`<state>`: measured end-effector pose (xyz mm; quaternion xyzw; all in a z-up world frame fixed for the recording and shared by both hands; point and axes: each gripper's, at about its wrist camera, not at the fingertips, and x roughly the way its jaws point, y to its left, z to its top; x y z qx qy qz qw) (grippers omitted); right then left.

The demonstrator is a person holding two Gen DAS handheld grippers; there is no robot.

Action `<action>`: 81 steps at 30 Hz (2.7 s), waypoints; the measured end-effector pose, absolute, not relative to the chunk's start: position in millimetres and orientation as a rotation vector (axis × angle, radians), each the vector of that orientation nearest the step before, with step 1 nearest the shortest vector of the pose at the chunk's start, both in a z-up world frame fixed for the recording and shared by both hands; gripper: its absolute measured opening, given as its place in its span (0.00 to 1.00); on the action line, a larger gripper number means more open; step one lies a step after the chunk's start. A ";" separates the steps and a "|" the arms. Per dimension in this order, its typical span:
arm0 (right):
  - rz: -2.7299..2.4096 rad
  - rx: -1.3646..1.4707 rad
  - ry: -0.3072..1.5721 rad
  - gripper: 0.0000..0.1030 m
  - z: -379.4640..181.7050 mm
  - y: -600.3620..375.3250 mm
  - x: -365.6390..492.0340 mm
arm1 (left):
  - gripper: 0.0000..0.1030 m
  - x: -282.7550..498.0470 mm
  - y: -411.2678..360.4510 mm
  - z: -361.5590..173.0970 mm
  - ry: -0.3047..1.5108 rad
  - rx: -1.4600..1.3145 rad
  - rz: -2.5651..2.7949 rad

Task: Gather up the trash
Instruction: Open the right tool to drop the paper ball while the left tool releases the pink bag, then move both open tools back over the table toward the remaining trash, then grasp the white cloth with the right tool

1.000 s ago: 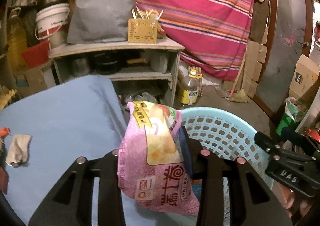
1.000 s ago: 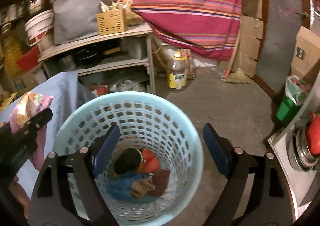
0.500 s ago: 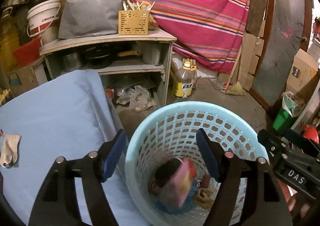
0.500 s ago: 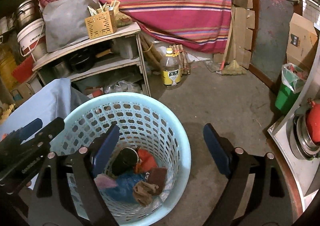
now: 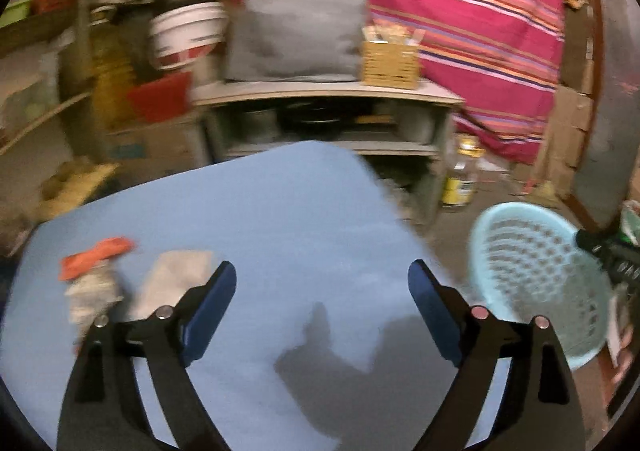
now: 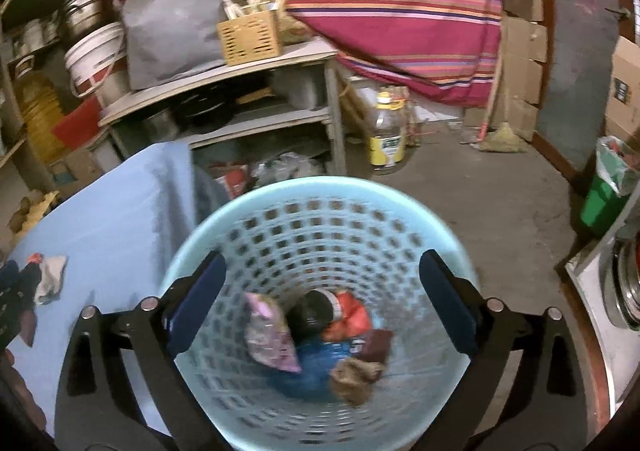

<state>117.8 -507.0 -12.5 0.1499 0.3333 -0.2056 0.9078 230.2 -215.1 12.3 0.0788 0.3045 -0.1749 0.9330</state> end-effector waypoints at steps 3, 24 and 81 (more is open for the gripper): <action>-0.372 0.308 0.686 0.94 -10.6 -482.8 129.9 | 0.84 238.8 -163.5 6.1 0.631 0.165 -0.251; -0.175 0.018 0.784 0.96 -37.5 -300.7 212.6 | 0.84 295.1 -21.1 -49.0 0.806 0.050 -0.115; 0.055 -0.002 0.862 0.26 -62.3 -184.1 297.5 | 0.73 301.1 92.8 -15.8 0.716 -0.094 0.031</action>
